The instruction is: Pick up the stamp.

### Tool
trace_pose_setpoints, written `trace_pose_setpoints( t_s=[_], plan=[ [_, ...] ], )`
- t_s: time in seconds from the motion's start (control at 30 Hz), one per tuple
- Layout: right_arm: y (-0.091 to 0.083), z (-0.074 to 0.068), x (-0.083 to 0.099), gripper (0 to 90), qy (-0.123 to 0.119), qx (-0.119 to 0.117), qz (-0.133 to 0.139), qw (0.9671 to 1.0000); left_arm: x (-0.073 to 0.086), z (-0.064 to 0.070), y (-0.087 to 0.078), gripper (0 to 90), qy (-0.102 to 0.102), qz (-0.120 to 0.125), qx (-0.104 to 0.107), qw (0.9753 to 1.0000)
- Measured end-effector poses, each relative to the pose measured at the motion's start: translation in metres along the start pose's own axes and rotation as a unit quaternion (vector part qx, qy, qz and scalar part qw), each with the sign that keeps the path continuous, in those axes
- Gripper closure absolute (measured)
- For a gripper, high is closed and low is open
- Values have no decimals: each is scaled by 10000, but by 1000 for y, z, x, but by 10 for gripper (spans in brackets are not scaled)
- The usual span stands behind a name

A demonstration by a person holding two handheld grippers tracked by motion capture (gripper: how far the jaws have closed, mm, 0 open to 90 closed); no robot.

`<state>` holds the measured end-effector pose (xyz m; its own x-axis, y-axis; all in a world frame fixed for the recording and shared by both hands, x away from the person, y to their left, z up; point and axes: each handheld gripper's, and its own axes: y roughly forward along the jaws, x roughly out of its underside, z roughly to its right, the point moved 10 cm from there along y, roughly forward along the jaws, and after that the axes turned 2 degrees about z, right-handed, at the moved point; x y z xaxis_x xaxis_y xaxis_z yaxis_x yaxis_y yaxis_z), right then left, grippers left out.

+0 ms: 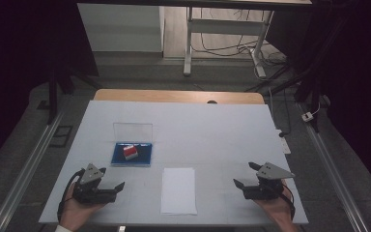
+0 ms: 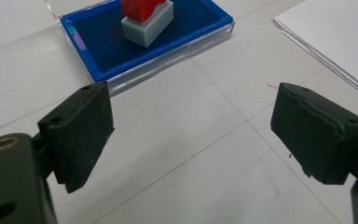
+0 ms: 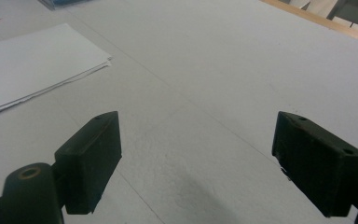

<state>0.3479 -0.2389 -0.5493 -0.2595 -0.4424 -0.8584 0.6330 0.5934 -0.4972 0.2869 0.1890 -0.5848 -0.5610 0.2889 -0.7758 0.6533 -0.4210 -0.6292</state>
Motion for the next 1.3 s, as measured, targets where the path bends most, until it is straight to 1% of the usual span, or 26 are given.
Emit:
trace_pose_setpoints(
  t_s=[0.13, 0.23, 0.4, 0.57, 0.67, 0.7, 0.83, 1.1, 1.13, 1.3],
  plan=[
    [0, 0, -2, 159, 36, -50, 102, 9999, -1, -1, 0, 133, 11, 34, 5, 10000],
    [-2, 1, -1, 164, -6, -28, 75, 10000, 0, -1, -1, 135, -7, 41, 5, 10000],
    [-5, 2, -1, 178, 57, -73, 154, 9998, -1, -2, -1, 136, -1, 41, -8, 10000],
    [-5, 3, -2, 183, 43, -31, 126, 9999, -1, -3, -2, 141, 13, 57, -31, 10000],
    [-4, 1, -1, 191, 48, -63, 129, 9999, -1, -4, -3, 143, 34, 61, -56, 10000],
    [-4, 1, -1, 191, 50, -82, 127, 9999, -1, -5, -3, 143, 75, 49, -101, 9999],
    [-4, 0, -1, 194, 33, -82, 119, 9999, 0, -8, -4, 145, 77, 40, -139, 9999],
    [-4, -2, -1, 212, 34, -89, 135, 9999, -4, -9, -8, 150, 83, 92, -129, 9998],
    [-4, -2, -1, 212, 23, -62, 128, 9999, -5, -10, -8, 152, 97, 100, -128, 9998],
    [-2, -3, -1, 213, 31, -105, 120, 9999, -7, -11, -8, 157, 118, 87, -131, 9998]
  ],
)
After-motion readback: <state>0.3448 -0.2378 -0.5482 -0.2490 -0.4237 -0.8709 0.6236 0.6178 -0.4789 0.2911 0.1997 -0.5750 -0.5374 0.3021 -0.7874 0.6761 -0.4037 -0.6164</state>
